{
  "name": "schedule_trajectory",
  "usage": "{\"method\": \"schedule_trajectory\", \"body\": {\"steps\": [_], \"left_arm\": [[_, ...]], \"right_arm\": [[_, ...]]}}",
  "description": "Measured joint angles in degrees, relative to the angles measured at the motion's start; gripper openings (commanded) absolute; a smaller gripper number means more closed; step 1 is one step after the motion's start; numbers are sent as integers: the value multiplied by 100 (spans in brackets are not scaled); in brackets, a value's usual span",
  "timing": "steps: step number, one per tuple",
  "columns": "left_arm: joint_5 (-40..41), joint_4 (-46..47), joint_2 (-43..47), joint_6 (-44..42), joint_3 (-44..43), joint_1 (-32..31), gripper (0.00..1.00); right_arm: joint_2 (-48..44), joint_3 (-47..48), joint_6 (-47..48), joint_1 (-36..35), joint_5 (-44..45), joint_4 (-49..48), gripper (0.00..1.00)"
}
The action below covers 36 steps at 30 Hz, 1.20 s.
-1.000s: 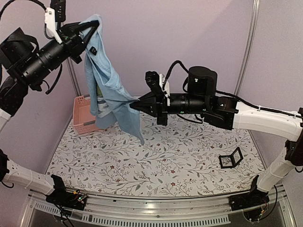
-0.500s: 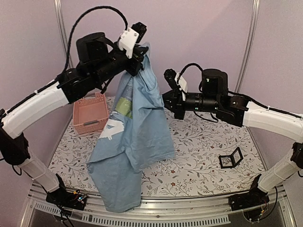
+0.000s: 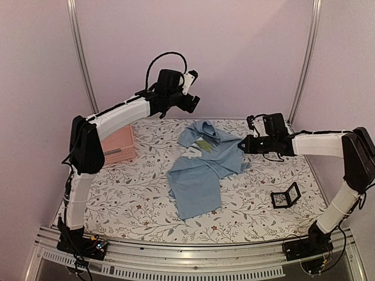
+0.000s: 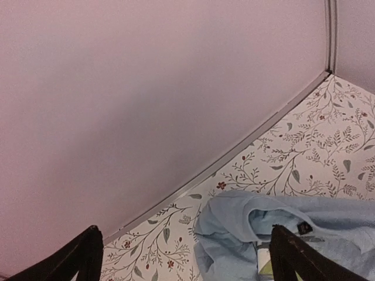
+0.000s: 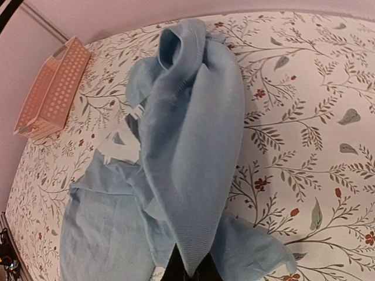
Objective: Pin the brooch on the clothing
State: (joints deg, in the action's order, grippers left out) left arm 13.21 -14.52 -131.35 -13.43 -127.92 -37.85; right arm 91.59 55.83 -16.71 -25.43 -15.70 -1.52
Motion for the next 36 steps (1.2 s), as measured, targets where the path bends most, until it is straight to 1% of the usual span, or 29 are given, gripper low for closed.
{"method": "schedule_trajectory", "body": {"steps": [1,3,4,5,7,10,13,15,17,20,24,28,32,36], "left_arm": [[-20,-90,26,72,129,39,100],[-81,-116,380,212,887,76,98],[-129,-131,723,319,1523,72,96],[-181,-162,994,417,1982,52,94],[-313,-142,1670,721,3049,-11,87],[-492,-111,2736,1217,4435,-184,79],[-363,52,3447,1661,5357,-595,75],[-308,175,3624,1871,5757,-999,71],[-282,258,3587,2083,6092,-1482,69],[-269,219,3300,2369,6352,-1926,69],[-199,-111,2883,2798,6419,-1934,71],[-348,-201,2826,3257,6559,-1950,78],[-509,-356,2826,3654,6616,-2109,82],[-557,-697,2822,4070,6629,-2332,85]], "right_arm": [[232,33,-127,190,2,11,15],[654,168,-315,461,17,74,38],[883,293,-348,605,31,149,45],[1062,409,-404,702,46,212,49],[1366,693,-409,903,103,356,54],[1561,990,-382,1130,221,542,57],[1585,1202,-223,1287,472,815,56],[1580,1246,-79,1335,555,927,56],[1526,1200,74,1331,575,1117,57],[1235,831,232,1198,640,1307,57],[813,223,243,789,636,1436,56],[780,-221,13,332,601,1344,55],[780,-345,-199,-155,833,1342,55],[780,-343,-295,-422,1027,1300,55]]}}
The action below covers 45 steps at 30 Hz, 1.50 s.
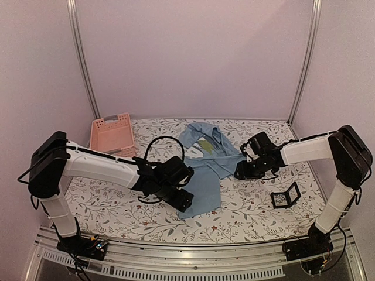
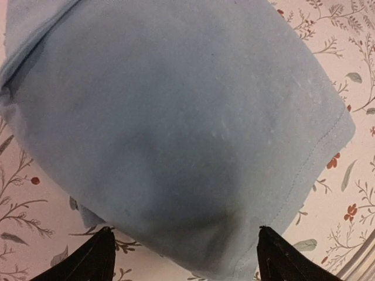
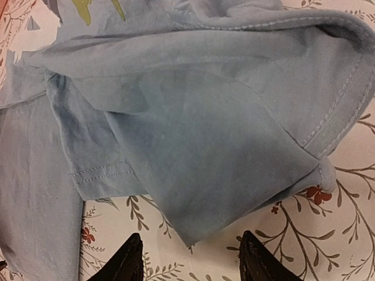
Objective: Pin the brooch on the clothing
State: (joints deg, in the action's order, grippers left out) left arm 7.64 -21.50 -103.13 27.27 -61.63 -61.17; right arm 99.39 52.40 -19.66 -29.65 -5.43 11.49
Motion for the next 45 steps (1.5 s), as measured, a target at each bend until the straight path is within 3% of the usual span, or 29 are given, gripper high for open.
{"method": "schedule_trajectory", "body": {"steps": [8,12,13,14,17,18,24,28,34,38,45], "left_arm": [[-118,-90,46,643,422,-57,78],[-101,-79,-46,710,321,-59,67],[-94,-70,-81,719,286,-59,61],[-87,-66,-125,723,236,-59,50],[-57,-96,-313,713,9,-79,3],[-31,-116,-376,693,-57,-101,0],[306,-424,-356,608,-133,-236,0],[1259,-1237,243,516,-144,-238,0],[2697,-2144,1425,227,-835,-76,0],[3624,-2402,2037,-188,-1346,37,0],[4900,-2391,2942,-1351,-1899,39,0]], "right_arm": [[96,66,-42,-28,435,2,57],[339,299,4,-98,612,2,57],[396,352,15,-111,658,4,54],[455,400,28,-114,715,2,45],[549,492,76,-122,852,-9,9],[588,516,66,-122,898,-13,1],[686,713,133,-120,1005,39,0],[494,942,291,-24,955,256,0],[-1191,1185,553,470,649,568,0],[-2468,1921,796,570,588,791,0],[-3412,2848,1097,544,-4,1250,0]]}}
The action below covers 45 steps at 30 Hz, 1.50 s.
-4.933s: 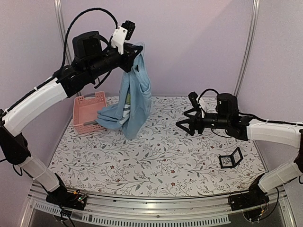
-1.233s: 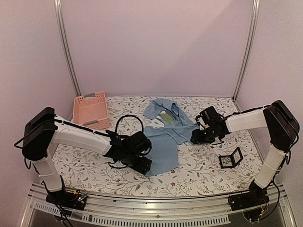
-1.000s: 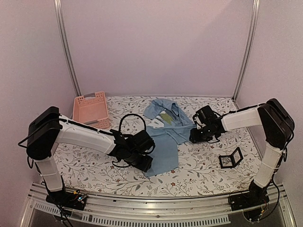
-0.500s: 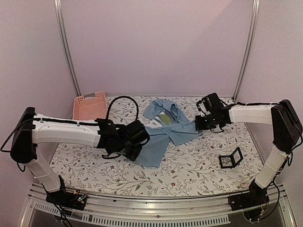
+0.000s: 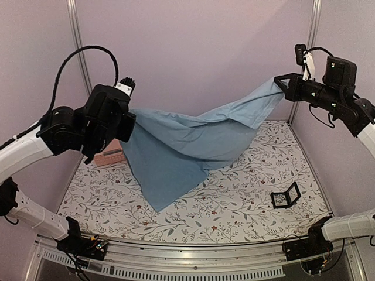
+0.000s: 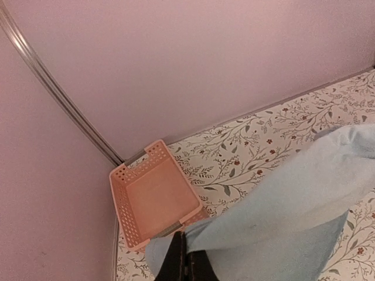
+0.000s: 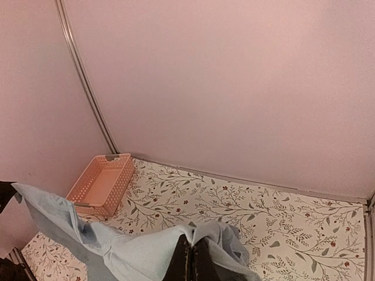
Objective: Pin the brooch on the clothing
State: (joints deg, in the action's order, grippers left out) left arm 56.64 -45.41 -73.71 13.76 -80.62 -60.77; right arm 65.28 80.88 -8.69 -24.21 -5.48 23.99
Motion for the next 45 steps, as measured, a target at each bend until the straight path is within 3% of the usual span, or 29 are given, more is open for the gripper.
{"method": "schedule_trajectory", "body": {"steps": [5,8,14,16,22,26,29,32,36,40,45], "left_arm": [[166,1005,732,-1182,463,68,0],[-208,1502,627,-1591,597,581,0],[-874,2599,-669,-2430,205,2068,0],[-977,2920,-1132,-2776,-168,2323,0],[-1274,3654,-2651,-3901,-2649,2723,0],[-1351,4037,-3112,-4614,-3895,2809,0],[-1384,4262,-3174,-5051,-4197,2811,0],[-1425,4406,-3034,-5235,-3847,2817,0],[-1572,4367,-2612,-5226,-2588,2815,0],[-1786,4033,-2135,-5003,-807,2677,0],[-2304,3206,-2011,-4358,605,2212,0]], "right_arm": [[-428,92,-46,-7,-490,164,0],[-293,129,-68,7,-597,173,0],[1436,1141,-44,527,-957,-4,0],[2214,1709,-44,741,-1016,-59,0],[3694,3842,-254,1381,-1244,-195,0],[3827,4817,-330,1585,-1222,-461,0],[3626,4931,-313,1598,-1163,-728,0],[3180,4424,-282,1596,-1174,-940,0],[2374,2935,-267,1598,-1357,-1102,0],[1530,833,-321,1593,-1617,-1139,0],[813,-1399,-621,1591,-1967,-870,0]]}}
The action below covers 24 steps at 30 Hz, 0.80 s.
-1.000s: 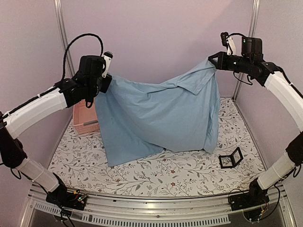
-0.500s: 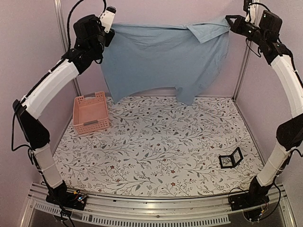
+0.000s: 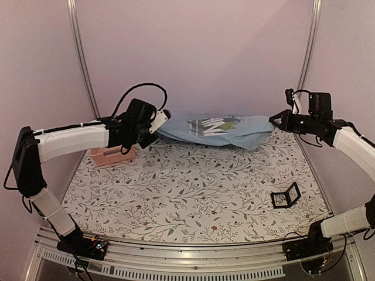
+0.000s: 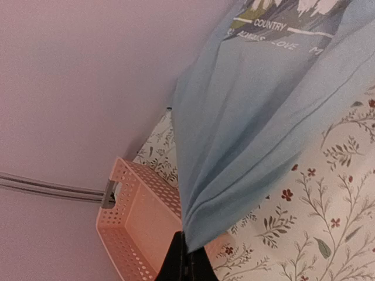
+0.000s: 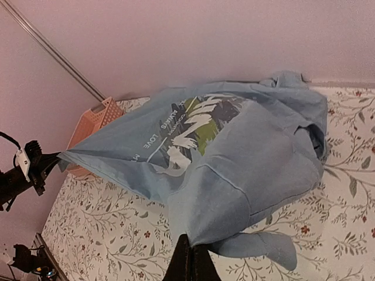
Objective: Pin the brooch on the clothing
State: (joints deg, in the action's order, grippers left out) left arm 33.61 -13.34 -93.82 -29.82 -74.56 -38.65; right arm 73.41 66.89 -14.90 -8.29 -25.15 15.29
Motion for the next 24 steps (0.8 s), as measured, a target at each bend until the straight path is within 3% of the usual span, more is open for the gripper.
{"method": "schedule_trajectory", "body": {"steps": [3,7,17,19,20,21,22,23,24], "left_arm": [[-345,-756,-42,555,538,-256,0],[-612,-1591,-179,1163,1139,-511,0],[-844,-2844,-297,1897,1637,-627,0],[-861,-2999,-299,1996,1644,-647,10],[-885,-3082,-306,2046,1646,-656,21],[-914,-3161,-323,2111,1646,-667,36],[-940,-3220,-339,2109,1646,-675,51],[-1001,-3318,-374,2181,1644,-686,55],[-1056,-3432,-426,2238,1628,-702,57]], "right_arm": [[-413,-1325,-328,-22,-444,15,0],[-505,-2306,-599,-44,-802,330,0],[-599,-2752,-839,-44,-1165,721,0],[-662,-2789,-839,-44,-1156,863,0],[-702,-2806,-839,-44,-1134,929,0],[-743,-2826,-833,-44,-1097,988,6],[-769,-2835,-835,-44,-1051,1034,26],[-778,-2837,-839,-44,-984,1060,43],[-776,-2837,-855,-44,-896,1064,52]]}}
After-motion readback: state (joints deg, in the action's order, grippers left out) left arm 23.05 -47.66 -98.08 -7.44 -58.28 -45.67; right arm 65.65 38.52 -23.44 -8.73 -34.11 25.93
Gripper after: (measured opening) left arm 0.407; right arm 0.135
